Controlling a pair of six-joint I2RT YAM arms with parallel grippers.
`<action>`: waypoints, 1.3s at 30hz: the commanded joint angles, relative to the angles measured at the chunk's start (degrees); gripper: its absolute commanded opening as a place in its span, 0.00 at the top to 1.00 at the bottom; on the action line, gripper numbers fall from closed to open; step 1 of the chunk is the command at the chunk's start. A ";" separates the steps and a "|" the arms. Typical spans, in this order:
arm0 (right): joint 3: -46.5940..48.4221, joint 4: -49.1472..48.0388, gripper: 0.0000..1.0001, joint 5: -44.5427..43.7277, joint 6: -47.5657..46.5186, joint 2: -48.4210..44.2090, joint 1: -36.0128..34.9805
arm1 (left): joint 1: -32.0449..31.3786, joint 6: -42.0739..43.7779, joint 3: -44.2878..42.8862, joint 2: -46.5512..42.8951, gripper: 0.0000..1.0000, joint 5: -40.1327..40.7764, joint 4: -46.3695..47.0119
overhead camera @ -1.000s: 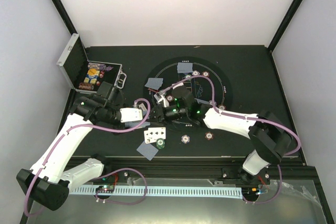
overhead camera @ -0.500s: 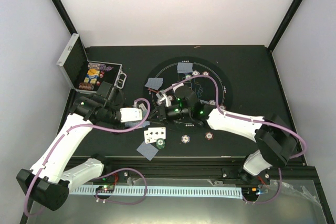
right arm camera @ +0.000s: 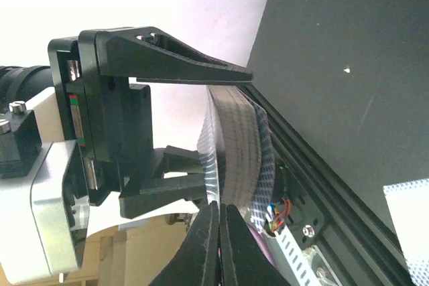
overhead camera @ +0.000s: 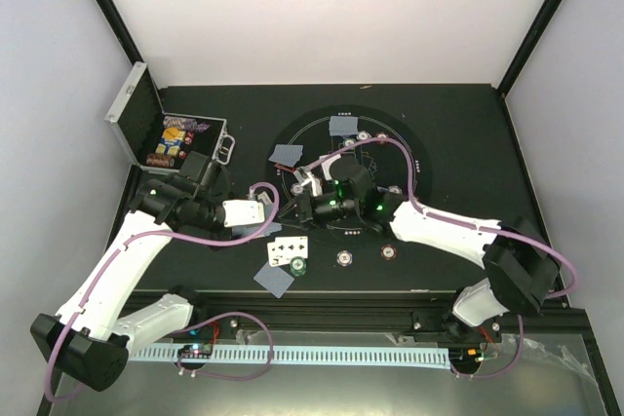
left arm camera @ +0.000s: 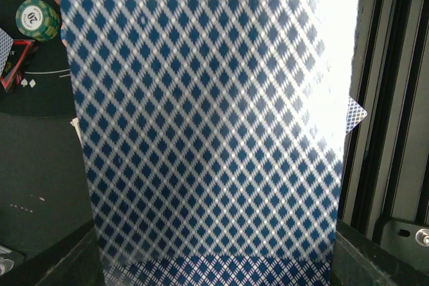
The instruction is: Distribute texas hold em gaming equipment
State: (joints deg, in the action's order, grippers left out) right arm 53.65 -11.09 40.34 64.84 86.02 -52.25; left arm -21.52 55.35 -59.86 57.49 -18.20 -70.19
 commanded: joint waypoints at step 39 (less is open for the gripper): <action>15.34 18.38 0.99 -70.72 -100.37 23.15 9.40 | -0.28 -0.74 -2.37 0.90 0.99 0.71 -0.30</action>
State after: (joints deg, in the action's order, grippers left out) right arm 68.51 10.24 -31.40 -32.77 106.45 -42.11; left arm -21.52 55.29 -59.88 58.04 -17.56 -70.22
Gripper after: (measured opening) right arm 0.012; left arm 0.670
